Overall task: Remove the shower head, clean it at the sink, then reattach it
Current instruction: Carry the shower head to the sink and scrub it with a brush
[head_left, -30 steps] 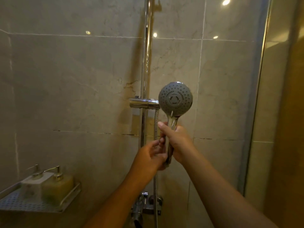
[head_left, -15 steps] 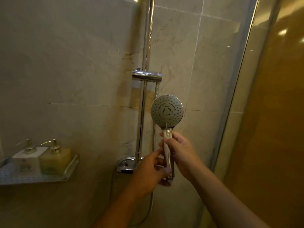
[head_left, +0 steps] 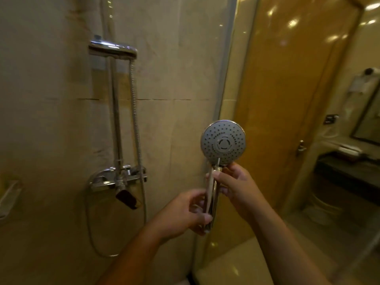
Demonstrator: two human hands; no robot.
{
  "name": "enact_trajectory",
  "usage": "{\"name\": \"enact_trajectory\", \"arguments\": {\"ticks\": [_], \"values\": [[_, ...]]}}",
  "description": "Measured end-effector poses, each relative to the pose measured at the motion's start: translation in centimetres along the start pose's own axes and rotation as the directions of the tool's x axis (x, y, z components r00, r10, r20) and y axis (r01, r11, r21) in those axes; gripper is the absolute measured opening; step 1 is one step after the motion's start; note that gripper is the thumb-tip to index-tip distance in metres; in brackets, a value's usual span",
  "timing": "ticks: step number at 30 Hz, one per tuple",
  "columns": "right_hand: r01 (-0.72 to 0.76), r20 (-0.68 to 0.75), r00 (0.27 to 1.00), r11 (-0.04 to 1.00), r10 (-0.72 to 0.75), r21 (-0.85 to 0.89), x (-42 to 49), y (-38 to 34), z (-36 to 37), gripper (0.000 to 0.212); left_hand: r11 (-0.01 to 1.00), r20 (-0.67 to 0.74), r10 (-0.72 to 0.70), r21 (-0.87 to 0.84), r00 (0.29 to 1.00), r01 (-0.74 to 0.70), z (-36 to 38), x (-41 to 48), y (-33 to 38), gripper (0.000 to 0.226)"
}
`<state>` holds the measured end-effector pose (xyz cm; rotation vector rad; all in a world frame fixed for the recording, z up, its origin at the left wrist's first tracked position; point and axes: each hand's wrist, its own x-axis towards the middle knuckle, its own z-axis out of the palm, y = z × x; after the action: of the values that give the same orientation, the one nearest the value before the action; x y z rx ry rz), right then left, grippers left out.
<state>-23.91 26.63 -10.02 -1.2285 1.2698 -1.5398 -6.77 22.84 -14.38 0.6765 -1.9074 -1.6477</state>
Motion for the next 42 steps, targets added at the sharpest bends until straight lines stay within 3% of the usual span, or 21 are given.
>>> {"name": "enact_trajectory", "arguments": {"ticks": [10,13,18,22,26,31,35,42], "values": [[0.089,-0.144,0.983,0.985,-0.111,-0.151,-8.1,-3.2,-15.7,0.031,0.985,0.391,0.061,-0.173,0.918,0.008,13.5,7.8,0.9,0.047],[0.115,-0.191,0.97,0.978,-0.148,-0.173,-10.8,-4.1,-20.3,0.04,0.983,0.51,0.066,-0.181,0.858,0.033,18.2,10.1,1.6,0.044],[0.16,-0.16,0.963,0.937,-0.217,-0.31,-15.9,-5.6,-27.2,0.02,0.991,0.7,0.093,-0.135,0.708,0.003,26.9,13.1,3.1,0.031],[0.167,-0.171,0.953,0.905,-0.25,-0.39,-19.6,-6.3,-32.9,0.02,0.991,0.791,0.112,-0.134,0.602,-0.007,34.9,15.1,3.2,0.026],[0.091,-0.278,0.932,0.892,-0.234,-0.443,-22.4,-5.1,-39.9,0.019,0.994,0.821,0.062,-0.102,0.568,0.039,43.3,17.8,2.7,0.027],[-0.045,-0.459,0.875,0.916,-0.157,-0.399,-26.5,-4.6,-49.7,0.022,0.986,0.851,0.01,-0.096,0.524,0.137,54.1,21.3,1.9,0.034],[-0.137,-0.651,0.754,0.949,-0.086,-0.285,-29.3,-3.8,-55.7,0.027,0.981,0.887,-0.04,-0.052,0.459,0.187,61.0,23.5,1.4,0.037],[-0.21,-0.79,0.612,0.955,-0.04,-0.211,-30.6,-2.2,-63.4,0.02,0.962,0.933,-0.113,0.017,0.341,0.273,68.4,28.1,0.5,0.046]]}}
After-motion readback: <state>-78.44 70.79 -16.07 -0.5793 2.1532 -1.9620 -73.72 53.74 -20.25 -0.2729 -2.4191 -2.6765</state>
